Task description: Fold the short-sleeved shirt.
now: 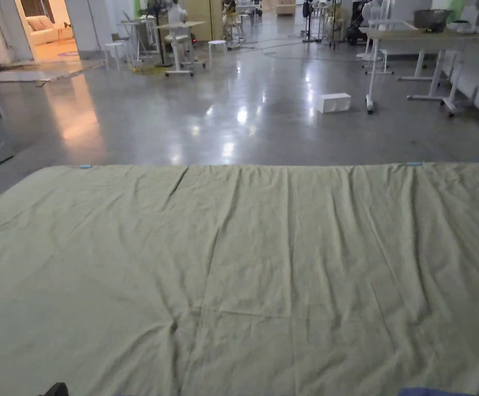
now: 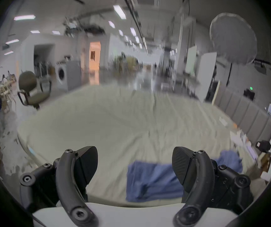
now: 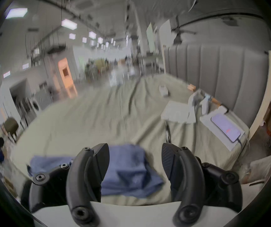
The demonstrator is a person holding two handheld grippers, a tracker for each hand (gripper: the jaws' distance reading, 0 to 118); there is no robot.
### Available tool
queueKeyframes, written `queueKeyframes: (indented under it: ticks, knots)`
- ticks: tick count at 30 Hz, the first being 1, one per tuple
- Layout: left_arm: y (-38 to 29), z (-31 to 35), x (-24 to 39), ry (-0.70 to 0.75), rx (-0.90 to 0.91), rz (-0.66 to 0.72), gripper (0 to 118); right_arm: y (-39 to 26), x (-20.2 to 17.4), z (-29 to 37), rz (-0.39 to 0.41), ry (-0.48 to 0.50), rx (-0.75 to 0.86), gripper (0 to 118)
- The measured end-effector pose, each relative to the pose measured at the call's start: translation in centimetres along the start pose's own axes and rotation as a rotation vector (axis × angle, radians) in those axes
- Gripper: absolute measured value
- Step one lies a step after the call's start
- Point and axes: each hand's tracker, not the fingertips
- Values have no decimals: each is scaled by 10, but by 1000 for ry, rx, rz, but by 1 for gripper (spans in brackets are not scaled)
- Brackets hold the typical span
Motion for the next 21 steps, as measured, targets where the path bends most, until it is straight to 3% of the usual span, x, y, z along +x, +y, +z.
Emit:
queueKeyframes:
  ticks: [3,5,8,10,11,12,13,15,17,18,19,21]
  knots:
    - [18,41,37,-16,214,-35,94,19,-26,30,-96,123,144,69]
    - [23,54,57,-40,280,-95,93,29,-49,39,-27,169,195,69]
    - [20,61,80,-54,314,-227,86,40,-82,53,154,164,262,62]
    - [19,62,92,-6,279,-260,63,30,-85,53,224,182,306,34]
    - [17,61,95,-17,264,-250,46,30,-91,57,265,190,344,19]
    - [15,62,96,-40,257,-248,16,30,-95,59,300,188,372,9]
    - [13,62,97,-73,240,-230,0,25,-101,60,268,199,331,8]
    - [10,63,96,-137,213,-212,0,22,-105,61,283,225,317,0]
    - [9,64,97,-142,205,-212,0,17,-111,63,289,223,295,0]
    - [9,63,96,-147,200,-215,0,19,-113,65,353,214,345,0]
    - [9,64,96,-139,205,-216,0,13,-112,61,302,230,246,0]
    - [11,64,92,-145,204,-206,0,14,-115,63,331,225,290,0]
